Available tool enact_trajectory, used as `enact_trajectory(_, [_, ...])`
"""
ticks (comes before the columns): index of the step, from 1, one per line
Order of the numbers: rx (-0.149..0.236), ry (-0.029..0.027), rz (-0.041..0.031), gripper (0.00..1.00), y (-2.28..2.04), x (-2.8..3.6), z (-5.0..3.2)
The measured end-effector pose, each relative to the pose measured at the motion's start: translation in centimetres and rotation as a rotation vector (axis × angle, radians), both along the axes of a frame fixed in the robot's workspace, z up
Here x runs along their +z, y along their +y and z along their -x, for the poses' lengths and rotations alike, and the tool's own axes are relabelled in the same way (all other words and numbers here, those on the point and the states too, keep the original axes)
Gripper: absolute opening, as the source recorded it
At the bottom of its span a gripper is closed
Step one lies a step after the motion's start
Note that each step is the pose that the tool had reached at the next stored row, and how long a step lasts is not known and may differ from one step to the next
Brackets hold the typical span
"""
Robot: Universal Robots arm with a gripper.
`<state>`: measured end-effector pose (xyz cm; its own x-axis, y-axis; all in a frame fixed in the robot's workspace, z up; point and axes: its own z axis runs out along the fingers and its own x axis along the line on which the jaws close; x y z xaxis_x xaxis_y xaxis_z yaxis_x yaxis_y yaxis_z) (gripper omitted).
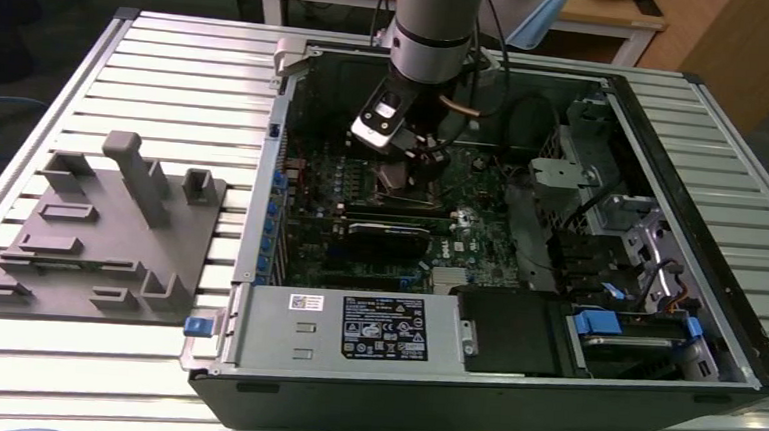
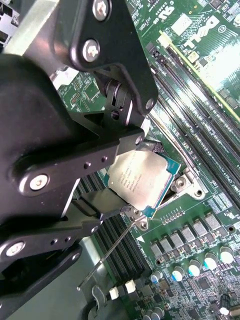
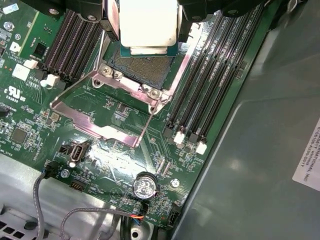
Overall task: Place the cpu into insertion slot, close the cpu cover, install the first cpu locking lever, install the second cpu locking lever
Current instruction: 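Place the cpu into insertion slot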
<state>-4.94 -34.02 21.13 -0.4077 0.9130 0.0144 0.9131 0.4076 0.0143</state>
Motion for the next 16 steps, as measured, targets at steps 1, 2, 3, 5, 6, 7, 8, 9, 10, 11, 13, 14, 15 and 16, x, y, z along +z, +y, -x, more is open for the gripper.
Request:
enact_trajectory(1, [-0.008, 0.0000, 0.0000, 0.54, 0.00, 0.00, 0.00])
enact_trajectory(2, [-0.019, 0.0000, 0.0000, 0.54, 0.00, 0.00, 0.00])
enact_trajectory(3, [-0.033, 0.0000, 0.0001, 0.54, 0.00, 0.00, 0.00])
enact_trajectory(5, [-0.066, 0.0000, 0.0001, 0.54, 0.00, 0.00, 0.00])
enact_trajectory(6, [-0.083, 0.0000, 0.0000, 0.54, 0.00, 0.00, 0.00])
enact_trajectory(7, [-0.100, 0.0001, 0.0000, 0.54, 0.00, 0.00, 0.00])
enact_trajectory(8, [-0.117, 0.0000, 0.0000, 0.54, 0.00, 0.00, 0.00])
enact_trajectory(9, [-0.134, 0.0000, 0.0000, 0.54, 0.00, 0.00, 0.00])
enact_trajectory(10, [-0.153, 0.0000, 0.0000, 0.54, 0.00, 0.00, 0.00])
enact_trajectory(11, [-0.170, 0.0000, 0.0000, 0.54, 0.00, -0.01, 0.00])
enact_trajectory(13, [-0.204, 0.0001, 0.0001, 0.54, 0.00, -0.01, 0.00])
enact_trajectory(14, [-0.220, 0.0001, 0.0001, 0.54, 0.00, -0.01, 0.00])
enact_trajectory(15, [-0.226, 0.0001, 0.0001, 0.54, 0.00, -0.01, 0.00])
enact_trajectory(16, [-0.226, 0.0001, 0.0001, 0.54, 0.00, -0.01, 0.00])
